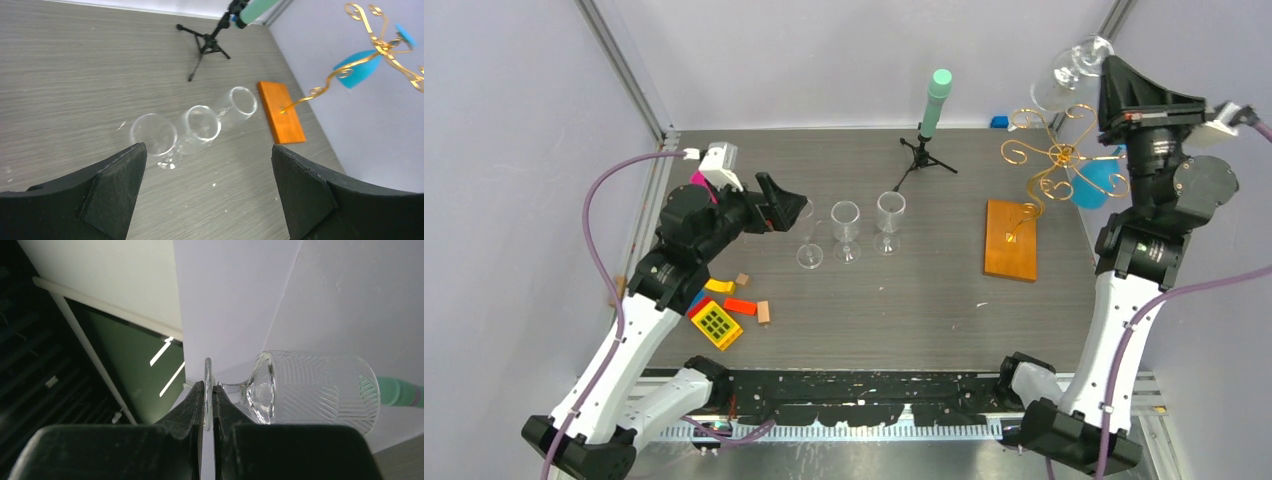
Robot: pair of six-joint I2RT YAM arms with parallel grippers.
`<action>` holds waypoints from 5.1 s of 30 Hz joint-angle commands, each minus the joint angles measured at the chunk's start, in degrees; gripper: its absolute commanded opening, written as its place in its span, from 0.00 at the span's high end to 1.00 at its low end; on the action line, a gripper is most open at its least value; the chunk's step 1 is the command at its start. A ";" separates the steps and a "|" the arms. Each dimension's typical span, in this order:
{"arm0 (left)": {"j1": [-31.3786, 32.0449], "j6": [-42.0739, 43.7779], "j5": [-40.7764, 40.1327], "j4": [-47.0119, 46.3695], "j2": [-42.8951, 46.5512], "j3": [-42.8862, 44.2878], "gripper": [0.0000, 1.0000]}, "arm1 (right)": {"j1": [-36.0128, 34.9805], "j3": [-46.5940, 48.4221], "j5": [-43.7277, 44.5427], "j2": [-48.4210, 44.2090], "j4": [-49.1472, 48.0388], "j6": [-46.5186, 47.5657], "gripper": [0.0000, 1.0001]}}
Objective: Take the wine glass off the wine glass rack
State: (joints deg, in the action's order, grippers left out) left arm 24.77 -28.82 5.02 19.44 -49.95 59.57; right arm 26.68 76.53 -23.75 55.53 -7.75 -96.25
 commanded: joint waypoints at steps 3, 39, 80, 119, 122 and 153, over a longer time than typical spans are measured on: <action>0.01 -5.50 10.51 -7.79 -3.64 4.85 0.02 | -15.64 -0.34 0.70 5.57 -12.92 -1.39 0.99; -9.16 -78.66 28.76 -84.63 -33.39 1.99 0.11 | -47.32 -6.79 5.69 20.66 -37.44 -13.52 1.00; -13.83 -66.36 33.63 -69.49 -23.21 4.16 1.00 | -52.32 -4.43 8.07 21.60 -11.77 3.57 0.43; -12.10 7.96 -4.03 31.52 -47.78 30.36 1.00 | -51.16 10.78 36.77 10.13 29.41 52.92 0.40; -11.95 8.20 -4.56 32.60 -50.06 31.10 1.00 | -51.18 11.03 39.11 8.41 31.18 54.42 0.40; -11.85 11.61 -5.29 33.66 -40.06 33.05 0.14 | -51.11 23.48 56.71 6.53 46.91 65.04 0.29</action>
State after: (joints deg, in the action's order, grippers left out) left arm 13.02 -17.58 -2.35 55.75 -96.75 91.48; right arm -24.62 95.59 29.82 60.18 37.06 -32.73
